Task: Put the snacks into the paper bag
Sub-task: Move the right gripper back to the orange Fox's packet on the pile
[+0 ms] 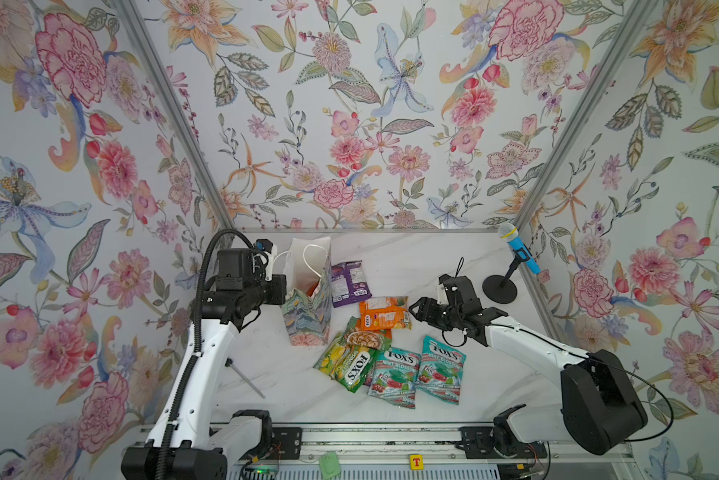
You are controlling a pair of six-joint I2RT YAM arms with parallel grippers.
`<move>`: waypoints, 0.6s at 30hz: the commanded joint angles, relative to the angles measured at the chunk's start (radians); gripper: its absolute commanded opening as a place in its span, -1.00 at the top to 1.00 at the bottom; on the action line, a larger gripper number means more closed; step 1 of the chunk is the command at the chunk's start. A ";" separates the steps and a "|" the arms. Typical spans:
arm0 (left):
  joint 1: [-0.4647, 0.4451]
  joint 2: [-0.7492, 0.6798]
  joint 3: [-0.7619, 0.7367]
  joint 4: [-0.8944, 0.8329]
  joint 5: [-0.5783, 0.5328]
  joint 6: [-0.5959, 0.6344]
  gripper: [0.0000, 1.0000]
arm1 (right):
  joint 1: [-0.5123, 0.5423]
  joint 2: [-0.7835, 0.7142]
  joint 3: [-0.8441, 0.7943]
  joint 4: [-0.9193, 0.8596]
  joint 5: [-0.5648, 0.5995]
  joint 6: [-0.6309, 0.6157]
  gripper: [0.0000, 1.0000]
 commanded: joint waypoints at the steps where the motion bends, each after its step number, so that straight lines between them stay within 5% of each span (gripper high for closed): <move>1: 0.010 -0.011 -0.016 -0.004 -0.005 -0.001 0.89 | 0.001 0.045 -0.017 0.083 -0.040 0.032 -0.33; 18: 0.011 -0.013 -0.019 -0.004 -0.005 0.005 0.89 | 0.057 0.214 -0.011 0.212 -0.065 0.100 -0.33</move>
